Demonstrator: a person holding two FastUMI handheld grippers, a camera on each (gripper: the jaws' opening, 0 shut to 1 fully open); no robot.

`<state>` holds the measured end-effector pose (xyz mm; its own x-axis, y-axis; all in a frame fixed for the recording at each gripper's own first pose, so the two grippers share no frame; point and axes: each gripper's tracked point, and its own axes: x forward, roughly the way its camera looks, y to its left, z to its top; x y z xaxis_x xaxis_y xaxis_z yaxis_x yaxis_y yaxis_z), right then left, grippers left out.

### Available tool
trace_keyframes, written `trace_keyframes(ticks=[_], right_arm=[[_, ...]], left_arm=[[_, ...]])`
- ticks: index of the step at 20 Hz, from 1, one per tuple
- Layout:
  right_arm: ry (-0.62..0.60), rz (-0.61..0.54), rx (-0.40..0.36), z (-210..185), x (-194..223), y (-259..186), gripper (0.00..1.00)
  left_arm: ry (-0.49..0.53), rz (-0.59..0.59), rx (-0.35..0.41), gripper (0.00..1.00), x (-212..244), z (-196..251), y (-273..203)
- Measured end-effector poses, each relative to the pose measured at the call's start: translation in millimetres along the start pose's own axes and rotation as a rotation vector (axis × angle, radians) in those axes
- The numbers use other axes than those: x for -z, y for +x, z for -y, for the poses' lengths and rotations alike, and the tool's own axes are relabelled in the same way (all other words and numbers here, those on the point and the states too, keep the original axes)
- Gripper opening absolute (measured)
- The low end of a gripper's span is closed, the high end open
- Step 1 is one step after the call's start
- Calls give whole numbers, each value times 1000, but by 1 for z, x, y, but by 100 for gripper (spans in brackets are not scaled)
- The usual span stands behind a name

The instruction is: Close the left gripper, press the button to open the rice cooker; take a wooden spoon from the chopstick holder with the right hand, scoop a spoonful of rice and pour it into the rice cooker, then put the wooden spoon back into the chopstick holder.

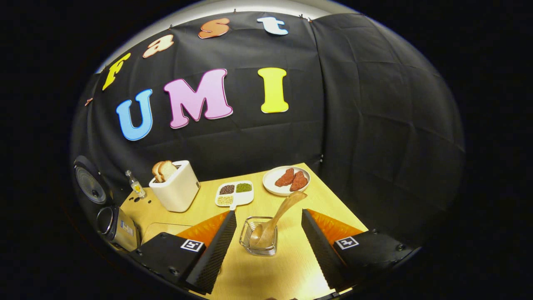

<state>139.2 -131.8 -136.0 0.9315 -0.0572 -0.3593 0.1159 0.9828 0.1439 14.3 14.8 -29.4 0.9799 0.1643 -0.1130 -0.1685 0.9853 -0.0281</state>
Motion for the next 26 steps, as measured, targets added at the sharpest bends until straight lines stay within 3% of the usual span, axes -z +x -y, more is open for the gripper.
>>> trace_keyframes(ticks=[7, 12, 15, 16, 17, 18, 19, 22, 26], right_arm=[[121, -108, -31, 10, 25, 63, 99], [186, -150, -9, 15, 42, 110, 99], [223, -176, -6, 16, 49, 126, 93], [236, -186, -7, 16, 52, 130, 76], [247, -193, -6, 15, 54, 133, 78], [263, -198, -6, 14, 55, 136, 71], [280, -199, -1, 12, 54, 137, 55], [352, -188, 25, 17, 47, 147, 22], [331, -177, 19, 12, 40, 130, 18]], left_arm=[[-23, -101, -90, 94, 43, 13, -9], [-40, -183, -123, 95, 74, 24, -10], [-64, -203, -137, 94, 80, 31, -7], [-64, -207, -139, 94, 83, 33, -6], [-59, -210, -138, 94, 84, 35, -6], [-49, -212, -137, 94, 85, 37, -6], [-40, -215, -132, 94, 87, 38, -6], [-41, -276, -129, 95, 112, 41, -4], [-117, -330, -94, 95, 133, 51, -10]])
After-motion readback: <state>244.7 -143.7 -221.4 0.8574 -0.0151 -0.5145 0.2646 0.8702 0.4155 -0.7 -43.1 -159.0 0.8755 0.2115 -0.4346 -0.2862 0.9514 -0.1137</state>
